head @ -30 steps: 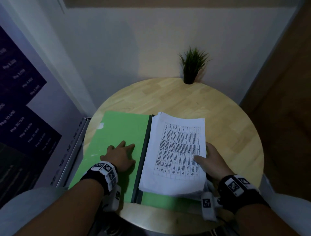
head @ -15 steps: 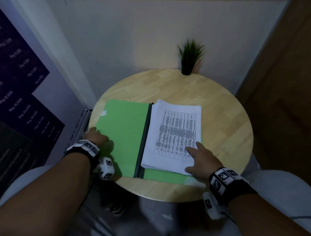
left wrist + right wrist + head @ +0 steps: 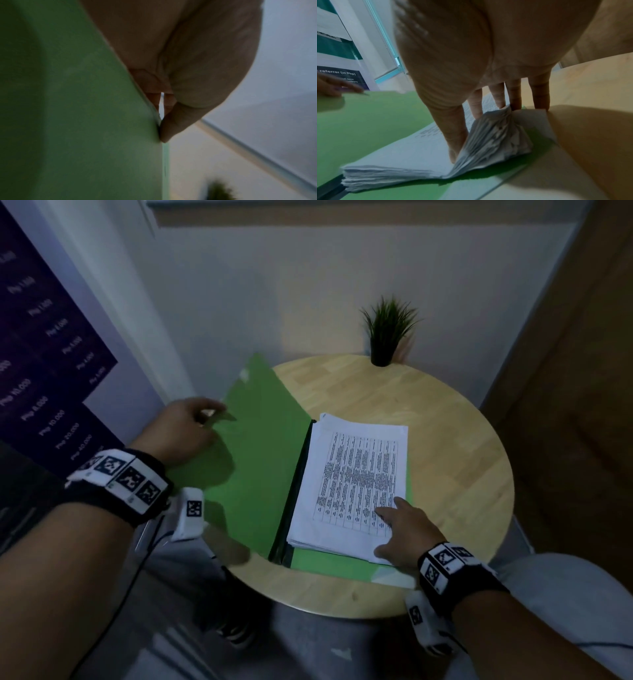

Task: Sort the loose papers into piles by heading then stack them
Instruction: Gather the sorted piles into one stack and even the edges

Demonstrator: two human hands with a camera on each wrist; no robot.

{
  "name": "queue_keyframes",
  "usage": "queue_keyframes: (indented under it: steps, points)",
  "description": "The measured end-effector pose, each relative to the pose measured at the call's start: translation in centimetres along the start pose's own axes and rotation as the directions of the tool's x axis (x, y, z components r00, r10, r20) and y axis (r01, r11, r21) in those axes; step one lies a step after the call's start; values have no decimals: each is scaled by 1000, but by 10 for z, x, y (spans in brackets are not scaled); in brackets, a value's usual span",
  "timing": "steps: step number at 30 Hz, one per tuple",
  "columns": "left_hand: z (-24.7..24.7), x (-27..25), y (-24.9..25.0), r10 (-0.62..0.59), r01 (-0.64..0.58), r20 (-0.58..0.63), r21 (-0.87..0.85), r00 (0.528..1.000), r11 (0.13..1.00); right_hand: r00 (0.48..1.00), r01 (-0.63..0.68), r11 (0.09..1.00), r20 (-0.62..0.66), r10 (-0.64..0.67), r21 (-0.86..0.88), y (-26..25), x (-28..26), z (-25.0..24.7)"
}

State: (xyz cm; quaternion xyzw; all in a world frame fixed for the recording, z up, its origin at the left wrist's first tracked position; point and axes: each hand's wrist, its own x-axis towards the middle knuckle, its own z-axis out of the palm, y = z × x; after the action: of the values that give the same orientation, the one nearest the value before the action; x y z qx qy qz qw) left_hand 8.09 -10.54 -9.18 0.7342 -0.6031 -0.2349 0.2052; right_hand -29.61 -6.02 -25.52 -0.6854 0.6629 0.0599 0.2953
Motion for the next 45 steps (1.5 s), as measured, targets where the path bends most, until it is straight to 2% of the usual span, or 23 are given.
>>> queue_keyframes:
  steps: [2,6,8,9,10,12,14,15,16,17,20,22,26,31,36,40,41,43,45]
  points:
    - [4,-18,39,147,-144,55,-49,988,988,1000,1,1000,1,-1,-12,0,1,0]
    - [50,-45,98,341,-352,194,24,920,936,1000,6,1000,-14,-6,-1,4,3,0]
    - [85,-55,116,389,-414,315,13,866,910,999,27,993,-25,-25,112,9,6,5]
    - [103,-59,121,395,-422,393,-20,831,907,998,46,956,-45,-35,289,12,6,7]
    - [122,-61,122,389,-415,463,-51,796,909,995,68,851,-102,-17,520,17,6,8]
    - [152,-61,119,342,-381,548,-46,763,923,979,78,512,-162,120,855,21,6,0]
    - [174,-58,108,272,-353,575,32,771,935,970,37,209,-86,229,977,20,1,-15]
    - [184,-55,99,232,-347,589,88,774,934,968,0,119,-30,250,993,23,-2,-20]
    - [192,-53,89,189,-345,605,151,773,926,968,-24,77,4,251,997,25,-2,-21]
    - [200,-51,78,151,-344,613,209,775,915,974,-21,94,-1,228,995,23,-3,-20]
    - [210,-53,54,82,-360,630,328,772,873,976,-47,309,-22,215,950,23,5,-6]
    - [212,-57,45,50,-371,648,369,760,852,982,-45,368,-27,189,929,15,5,-6]
    - [211,-61,30,17,-383,676,397,737,834,991,-28,362,-21,130,932,0,19,-5]
    - [209,-65,18,32,-417,674,418,738,807,988,32,392,-88,127,920,-12,44,-26]
    - [212,-65,13,45,-428,670,420,741,800,995,24,387,-58,77,922,-20,78,-51]
    - [212,-62,6,85,-452,660,409,746,793,999,8,384,-22,33,923,30,157,-30]
    - [212,-62,4,88,-455,660,409,746,791,1000,-8,396,4,11,918,31,159,-32]
    - [213,-63,2,93,-461,658,412,747,786,999,-36,464,28,25,885,5,125,-52]
    - [214,-63,2,99,-469,655,418,749,778,1000,-24,612,17,18,791,-17,89,-67]
